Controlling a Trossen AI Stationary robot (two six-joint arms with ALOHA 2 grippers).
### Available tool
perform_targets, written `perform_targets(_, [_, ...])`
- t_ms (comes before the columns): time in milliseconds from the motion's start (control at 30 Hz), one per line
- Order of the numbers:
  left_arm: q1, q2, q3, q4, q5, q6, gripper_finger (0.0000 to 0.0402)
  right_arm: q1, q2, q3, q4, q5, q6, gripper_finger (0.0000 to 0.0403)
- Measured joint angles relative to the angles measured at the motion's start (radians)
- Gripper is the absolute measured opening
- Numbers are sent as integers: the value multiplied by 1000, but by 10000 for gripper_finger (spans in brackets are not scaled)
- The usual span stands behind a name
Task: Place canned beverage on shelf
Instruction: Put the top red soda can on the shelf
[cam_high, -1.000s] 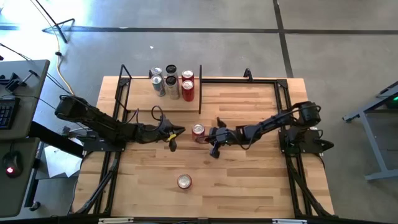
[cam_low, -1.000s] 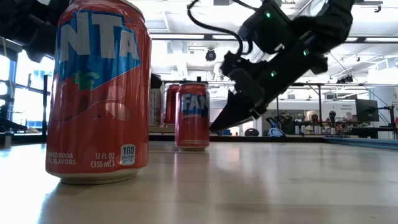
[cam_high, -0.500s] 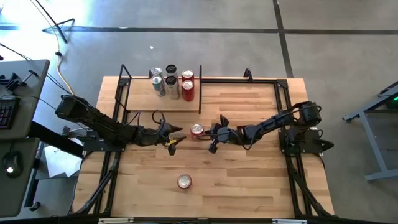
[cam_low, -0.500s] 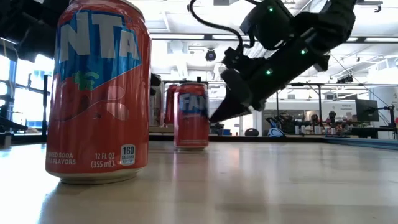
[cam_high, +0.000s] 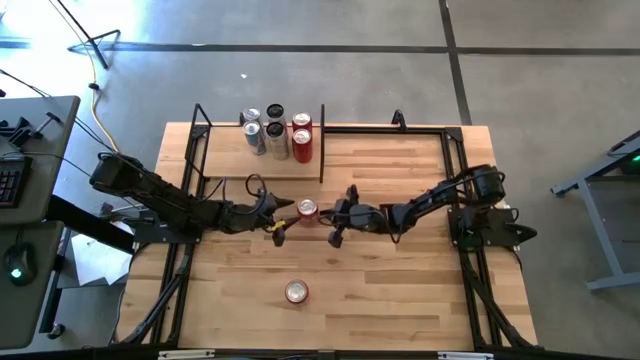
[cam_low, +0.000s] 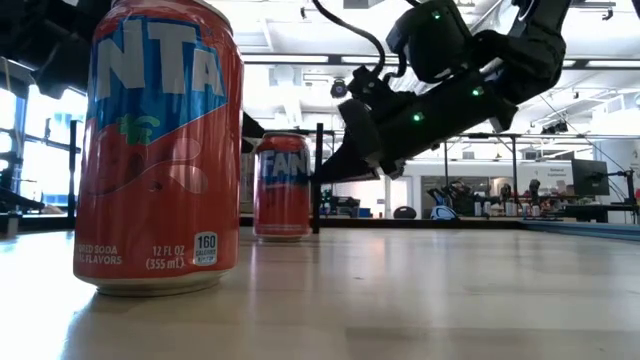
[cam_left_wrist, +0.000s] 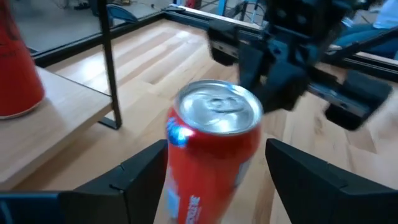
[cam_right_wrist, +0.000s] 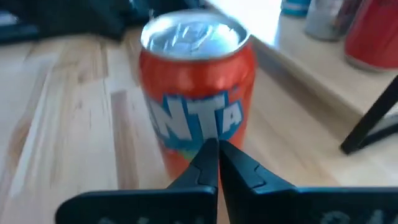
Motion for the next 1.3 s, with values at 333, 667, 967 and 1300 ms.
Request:
perform_targets(333, [49,0,0,0,36,-3,267,-49,-1,0,91,-143,-10,0])
perform_targets(667, [75,6,-3,22,50,33,268,-55,53,74,95,-199,-79,0])
perform_targets(967, [94,61,1,95,93,67,268,-60,90,149,35,-270,-117,0])
perform_targets(1300, [112,65,1,104,118,156,233,-56,45,178,-79,-312,-147,0])
